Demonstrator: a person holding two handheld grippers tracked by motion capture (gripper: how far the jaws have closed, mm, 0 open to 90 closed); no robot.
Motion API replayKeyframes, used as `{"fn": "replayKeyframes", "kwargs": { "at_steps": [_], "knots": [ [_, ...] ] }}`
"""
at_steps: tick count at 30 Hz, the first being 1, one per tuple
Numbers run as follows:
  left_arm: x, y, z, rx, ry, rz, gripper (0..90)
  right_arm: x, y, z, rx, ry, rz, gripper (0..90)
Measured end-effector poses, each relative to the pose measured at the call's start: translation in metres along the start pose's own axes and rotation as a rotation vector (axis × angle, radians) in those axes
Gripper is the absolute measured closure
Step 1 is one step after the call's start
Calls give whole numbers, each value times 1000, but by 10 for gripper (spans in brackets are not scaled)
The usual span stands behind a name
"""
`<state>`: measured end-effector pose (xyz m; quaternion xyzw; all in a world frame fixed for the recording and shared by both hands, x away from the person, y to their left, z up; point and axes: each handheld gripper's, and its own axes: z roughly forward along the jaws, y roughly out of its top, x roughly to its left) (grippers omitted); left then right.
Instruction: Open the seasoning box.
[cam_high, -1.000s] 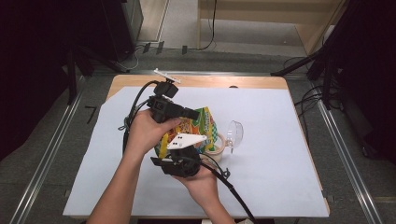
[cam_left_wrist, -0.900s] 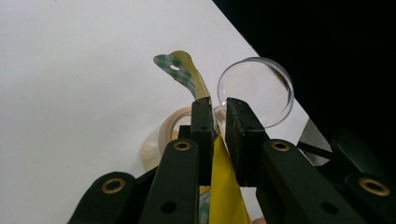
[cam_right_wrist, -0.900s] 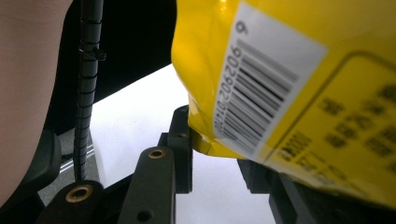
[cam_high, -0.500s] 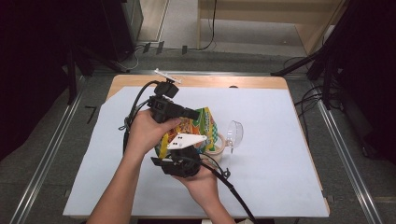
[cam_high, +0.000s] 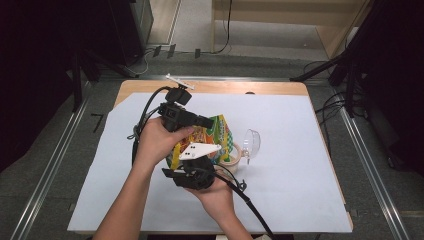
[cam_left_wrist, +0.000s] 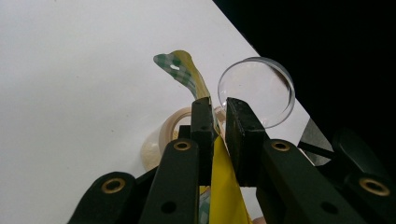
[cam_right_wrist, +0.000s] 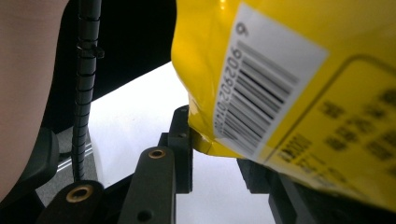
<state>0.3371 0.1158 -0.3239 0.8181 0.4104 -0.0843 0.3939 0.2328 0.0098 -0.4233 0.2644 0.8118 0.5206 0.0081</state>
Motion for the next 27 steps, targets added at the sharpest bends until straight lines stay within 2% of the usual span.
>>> {"fn": "replayKeyframes", "kwargs": {
  "at_steps": [27],
  "knots": [
    [-1, 0, 0, -3, 2, 3, 820, 0, -1, 0, -5, -5, -2, 707]
  ]
}}
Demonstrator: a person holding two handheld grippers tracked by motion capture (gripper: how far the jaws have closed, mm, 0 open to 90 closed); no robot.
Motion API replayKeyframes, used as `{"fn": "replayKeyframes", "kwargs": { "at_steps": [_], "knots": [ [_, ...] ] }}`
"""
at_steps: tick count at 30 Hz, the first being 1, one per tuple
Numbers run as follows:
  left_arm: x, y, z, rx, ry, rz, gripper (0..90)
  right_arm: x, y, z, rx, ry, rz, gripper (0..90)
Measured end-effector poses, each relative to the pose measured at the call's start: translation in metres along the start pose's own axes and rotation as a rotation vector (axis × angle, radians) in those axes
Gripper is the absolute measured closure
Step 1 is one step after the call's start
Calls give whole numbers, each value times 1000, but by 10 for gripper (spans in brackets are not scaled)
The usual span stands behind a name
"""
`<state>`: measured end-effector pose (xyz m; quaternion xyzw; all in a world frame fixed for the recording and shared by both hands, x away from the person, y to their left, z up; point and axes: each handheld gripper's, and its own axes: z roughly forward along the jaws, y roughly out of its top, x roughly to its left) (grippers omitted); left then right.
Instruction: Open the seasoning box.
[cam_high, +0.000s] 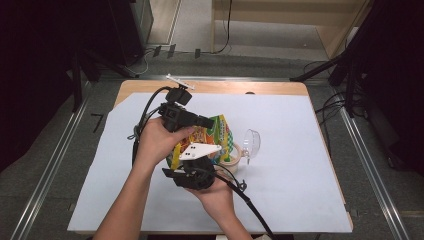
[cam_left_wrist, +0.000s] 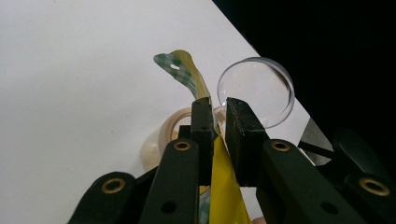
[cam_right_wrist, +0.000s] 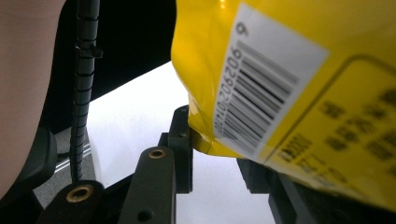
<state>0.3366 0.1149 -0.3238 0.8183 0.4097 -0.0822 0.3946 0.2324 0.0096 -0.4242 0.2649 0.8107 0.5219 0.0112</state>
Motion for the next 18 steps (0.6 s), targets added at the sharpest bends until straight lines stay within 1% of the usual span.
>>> {"fn": "replayKeyframes", "kwargs": {
  "at_steps": [16, 18],
  "knots": [
    [-2, 0, 0, 5, 2, 8, 820, 0, -1, 0, -6, 0, 1, 709],
    [-2, 0, 0, 5, -6, 9, 819, -1, -1, 0, -7, 2, 1, 710]
  ]
}}
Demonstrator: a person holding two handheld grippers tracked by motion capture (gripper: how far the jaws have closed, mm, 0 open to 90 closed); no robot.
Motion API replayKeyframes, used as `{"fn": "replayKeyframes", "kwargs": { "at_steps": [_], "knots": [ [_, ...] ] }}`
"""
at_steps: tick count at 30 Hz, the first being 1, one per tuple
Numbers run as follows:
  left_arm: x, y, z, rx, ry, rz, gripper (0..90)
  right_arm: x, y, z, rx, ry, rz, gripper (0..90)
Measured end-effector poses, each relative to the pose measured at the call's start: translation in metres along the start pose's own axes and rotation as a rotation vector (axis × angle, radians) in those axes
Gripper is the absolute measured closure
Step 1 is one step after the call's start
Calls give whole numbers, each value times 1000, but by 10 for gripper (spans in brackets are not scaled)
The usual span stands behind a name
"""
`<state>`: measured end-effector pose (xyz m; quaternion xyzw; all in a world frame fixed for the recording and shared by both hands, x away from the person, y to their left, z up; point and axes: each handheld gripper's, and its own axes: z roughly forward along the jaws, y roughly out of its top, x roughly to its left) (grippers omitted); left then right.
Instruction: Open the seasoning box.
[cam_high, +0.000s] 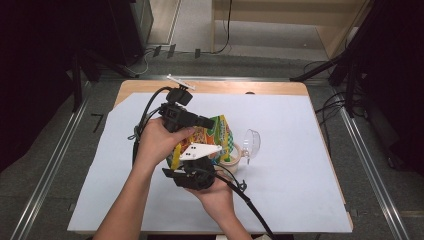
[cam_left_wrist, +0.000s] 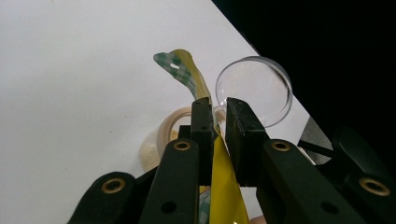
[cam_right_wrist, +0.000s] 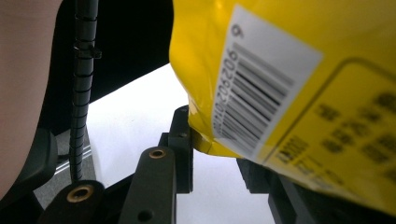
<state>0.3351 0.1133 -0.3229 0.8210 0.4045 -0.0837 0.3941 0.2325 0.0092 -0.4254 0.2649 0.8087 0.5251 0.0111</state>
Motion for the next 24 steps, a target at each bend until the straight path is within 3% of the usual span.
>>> {"fn": "replayKeyframes", "kwargs": {
  "at_steps": [24],
  "knots": [
    [-15, 0, -2, -1, 21, 35, 820, -4, -4, 0, -18, 7, 23, 715]
  ]
}}
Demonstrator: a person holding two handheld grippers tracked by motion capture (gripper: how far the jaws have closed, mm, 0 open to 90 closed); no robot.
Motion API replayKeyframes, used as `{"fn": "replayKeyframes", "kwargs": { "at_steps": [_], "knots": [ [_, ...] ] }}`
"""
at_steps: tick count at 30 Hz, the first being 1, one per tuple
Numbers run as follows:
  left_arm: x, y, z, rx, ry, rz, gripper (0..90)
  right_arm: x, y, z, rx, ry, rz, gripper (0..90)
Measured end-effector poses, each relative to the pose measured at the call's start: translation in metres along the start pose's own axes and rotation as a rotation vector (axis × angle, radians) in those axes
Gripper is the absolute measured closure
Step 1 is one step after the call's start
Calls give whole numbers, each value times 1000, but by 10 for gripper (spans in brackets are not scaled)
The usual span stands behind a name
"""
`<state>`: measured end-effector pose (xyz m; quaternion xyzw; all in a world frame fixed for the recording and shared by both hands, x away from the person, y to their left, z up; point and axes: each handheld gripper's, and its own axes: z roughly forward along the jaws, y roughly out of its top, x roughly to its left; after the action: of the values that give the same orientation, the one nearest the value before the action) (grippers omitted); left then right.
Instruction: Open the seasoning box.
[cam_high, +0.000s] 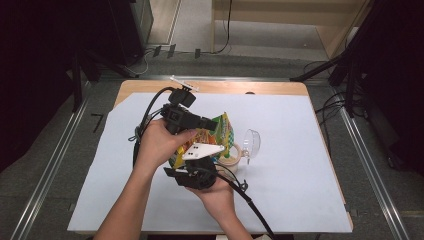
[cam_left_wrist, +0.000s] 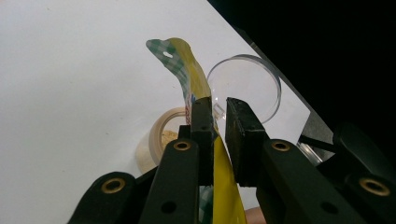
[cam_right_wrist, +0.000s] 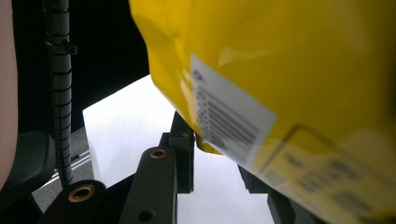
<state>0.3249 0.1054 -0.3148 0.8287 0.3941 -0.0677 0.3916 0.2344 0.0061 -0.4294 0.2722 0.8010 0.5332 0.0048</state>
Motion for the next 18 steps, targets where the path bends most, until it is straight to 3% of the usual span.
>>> {"fn": "replayKeyframes", "kwargs": {
  "at_steps": [18],
  "knots": [
    [1, 0, 1, 6, 2, 1, 820, 3, 1, -2, -1, 3, -8, 721]
  ]
}}
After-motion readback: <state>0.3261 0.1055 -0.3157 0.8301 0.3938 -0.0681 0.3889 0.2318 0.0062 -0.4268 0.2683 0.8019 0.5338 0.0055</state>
